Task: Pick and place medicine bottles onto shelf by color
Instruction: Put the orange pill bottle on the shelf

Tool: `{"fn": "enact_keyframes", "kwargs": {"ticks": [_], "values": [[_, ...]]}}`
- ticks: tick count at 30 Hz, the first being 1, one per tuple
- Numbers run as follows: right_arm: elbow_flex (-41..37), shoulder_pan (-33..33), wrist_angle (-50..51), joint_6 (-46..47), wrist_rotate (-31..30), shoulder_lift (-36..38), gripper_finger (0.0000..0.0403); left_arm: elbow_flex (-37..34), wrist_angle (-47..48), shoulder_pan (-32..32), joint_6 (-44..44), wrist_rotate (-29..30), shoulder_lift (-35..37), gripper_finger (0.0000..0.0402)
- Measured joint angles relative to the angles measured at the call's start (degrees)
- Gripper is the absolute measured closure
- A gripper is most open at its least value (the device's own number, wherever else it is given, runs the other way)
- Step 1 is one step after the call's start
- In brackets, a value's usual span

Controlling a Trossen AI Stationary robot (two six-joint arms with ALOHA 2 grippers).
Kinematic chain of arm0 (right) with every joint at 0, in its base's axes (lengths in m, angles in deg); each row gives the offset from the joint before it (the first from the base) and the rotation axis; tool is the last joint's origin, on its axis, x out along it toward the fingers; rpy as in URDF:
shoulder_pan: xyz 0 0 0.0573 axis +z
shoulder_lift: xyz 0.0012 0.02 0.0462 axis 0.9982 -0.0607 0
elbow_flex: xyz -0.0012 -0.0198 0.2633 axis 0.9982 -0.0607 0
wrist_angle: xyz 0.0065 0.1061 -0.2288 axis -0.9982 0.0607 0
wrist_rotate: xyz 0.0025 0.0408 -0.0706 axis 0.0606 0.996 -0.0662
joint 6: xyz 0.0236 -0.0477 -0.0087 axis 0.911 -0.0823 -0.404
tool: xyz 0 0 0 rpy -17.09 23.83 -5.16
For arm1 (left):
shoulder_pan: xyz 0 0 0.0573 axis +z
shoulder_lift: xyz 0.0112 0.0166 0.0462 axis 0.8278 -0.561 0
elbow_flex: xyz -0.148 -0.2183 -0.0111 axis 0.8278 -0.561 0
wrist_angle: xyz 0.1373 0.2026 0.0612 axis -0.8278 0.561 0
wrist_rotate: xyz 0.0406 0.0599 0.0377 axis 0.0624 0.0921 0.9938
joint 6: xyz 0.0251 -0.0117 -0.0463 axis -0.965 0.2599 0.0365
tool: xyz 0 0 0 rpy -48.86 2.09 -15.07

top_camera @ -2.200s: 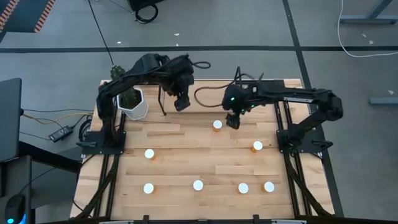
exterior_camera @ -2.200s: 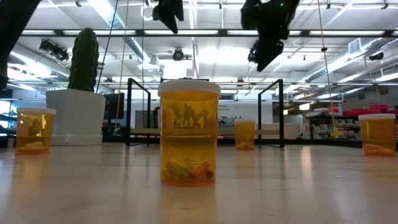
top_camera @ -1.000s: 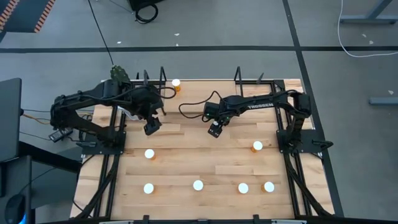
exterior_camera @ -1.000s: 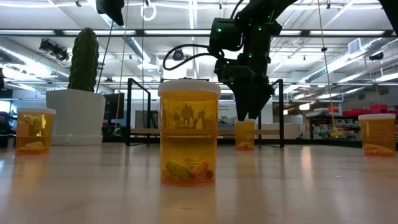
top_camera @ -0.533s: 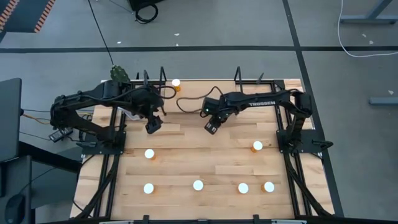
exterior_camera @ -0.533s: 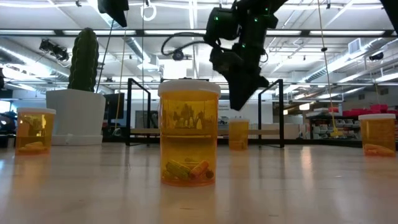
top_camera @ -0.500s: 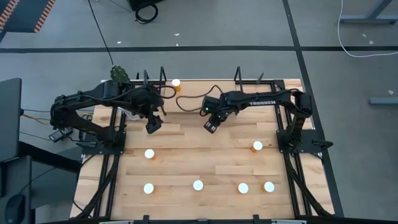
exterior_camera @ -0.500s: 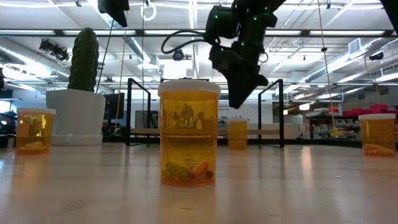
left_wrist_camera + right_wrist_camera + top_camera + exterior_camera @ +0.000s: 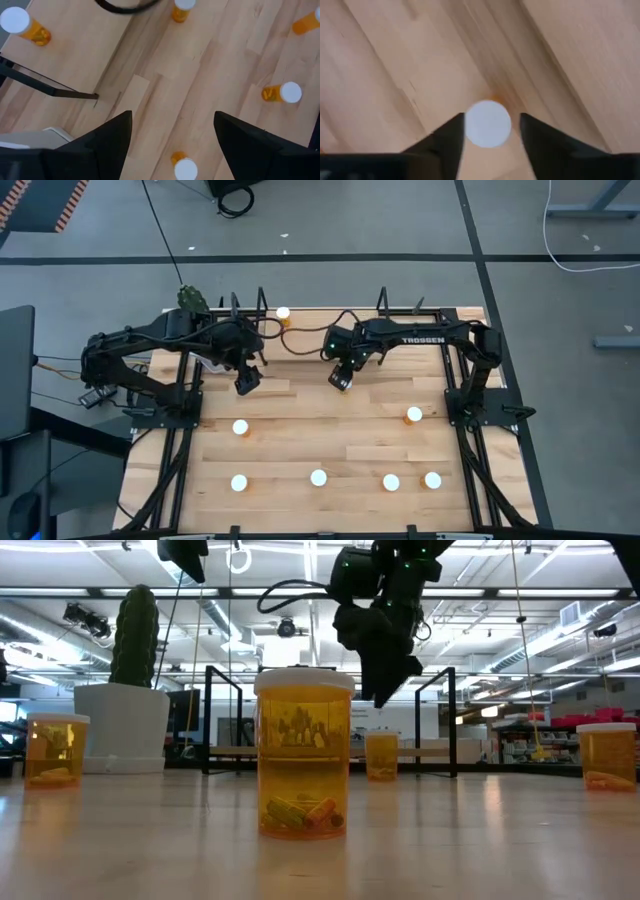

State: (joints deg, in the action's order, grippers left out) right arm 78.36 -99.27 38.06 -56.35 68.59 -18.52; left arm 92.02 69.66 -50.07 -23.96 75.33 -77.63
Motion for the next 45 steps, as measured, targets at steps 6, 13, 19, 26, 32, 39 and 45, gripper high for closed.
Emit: {"fn": "enact_keyframes", "kwargs": {"ticks": [6,13,19,26,32,39,45], "values": [[-2.3,1.2,-0.2,-5.3,-1.2,0.0,0.0087,0.0,0.0,-0.2,1.3,0.0,0.0,0.0114],[-6.4,4.0,-1.4,-15.7,-0.1,0.0,0.0049,0.0,0.0,-0.2,4.8,1.0,0.0,0.0114],[-6.9,3.6,-4.1,-15.9,-2.5,0.0,0.0048,0.0,-0.1,-0.3,13.1,3.2,0.0,0.0114],[-7.0,2.4,-5.4,-16.0,-2.7,0.0,0.0048,0.0,-0.1,-2.0,18.1,4.5,0.0,0.0114],[-10.6,3.3,-9.5,-14.8,-3.4,0.0,0.0048,0.0,-0.1,-3.2,19.6,5.9,0.0,0.0114],[-11.6,3.1,-11.0,-13.7,-4.5,0.0,0.0048,0.0,-0.1,-3.2,19.6,5.9,0.0,0.0114],[-11.6,3.7,-14.1,-12.2,-5.4,0.0,0.0055,0.0,-0.1,-3.7,19.9,5.9,0.0,0.0114]]}}
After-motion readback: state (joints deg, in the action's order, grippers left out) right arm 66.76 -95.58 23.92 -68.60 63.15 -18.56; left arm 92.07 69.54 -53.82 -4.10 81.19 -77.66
